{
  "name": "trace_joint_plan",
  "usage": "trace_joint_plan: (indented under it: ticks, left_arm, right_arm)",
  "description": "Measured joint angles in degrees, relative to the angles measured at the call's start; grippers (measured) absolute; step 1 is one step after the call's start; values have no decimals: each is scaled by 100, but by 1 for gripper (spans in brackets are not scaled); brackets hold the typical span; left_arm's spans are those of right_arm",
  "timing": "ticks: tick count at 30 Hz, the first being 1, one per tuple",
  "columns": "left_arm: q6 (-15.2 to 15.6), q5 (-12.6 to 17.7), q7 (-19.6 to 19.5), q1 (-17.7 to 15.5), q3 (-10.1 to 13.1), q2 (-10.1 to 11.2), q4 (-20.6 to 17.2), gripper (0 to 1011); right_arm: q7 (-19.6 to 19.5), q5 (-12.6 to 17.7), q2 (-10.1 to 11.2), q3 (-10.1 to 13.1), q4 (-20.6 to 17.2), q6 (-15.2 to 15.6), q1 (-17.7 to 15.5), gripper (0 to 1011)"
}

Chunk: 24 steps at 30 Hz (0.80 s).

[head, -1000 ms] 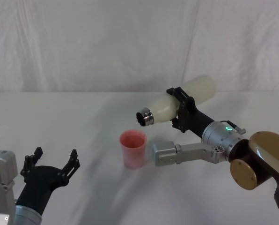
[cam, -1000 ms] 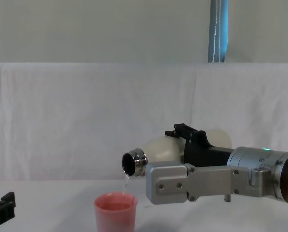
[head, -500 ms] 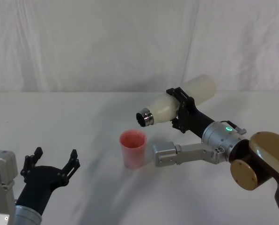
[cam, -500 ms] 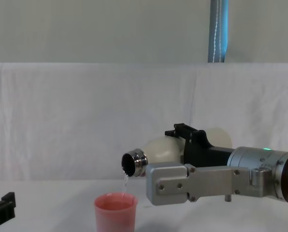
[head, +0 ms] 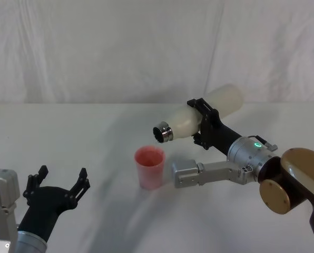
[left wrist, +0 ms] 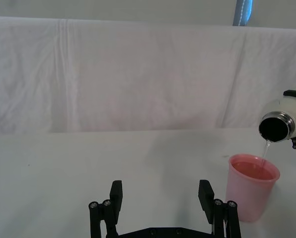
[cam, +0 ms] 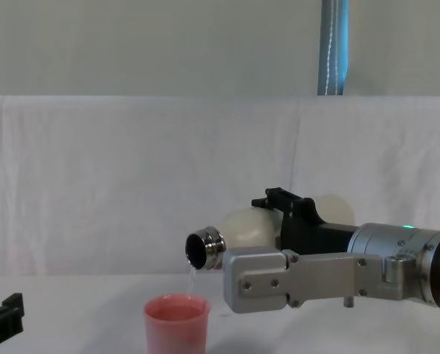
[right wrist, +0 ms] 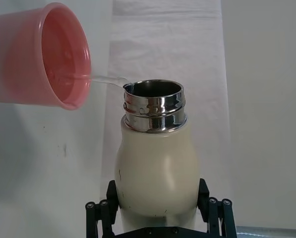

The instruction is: Grasp the thermos with one hand and pour water into the cup lid.

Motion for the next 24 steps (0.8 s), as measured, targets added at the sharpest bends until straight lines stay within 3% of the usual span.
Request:
trace_joint_plan:
  ticks: [24]
  left_arm:
    - [0, 0, 0, 0, 0, 0, 0, 1001]
  right_arm:
    - [61, 21, 0, 11, -28, 15, -11, 955]
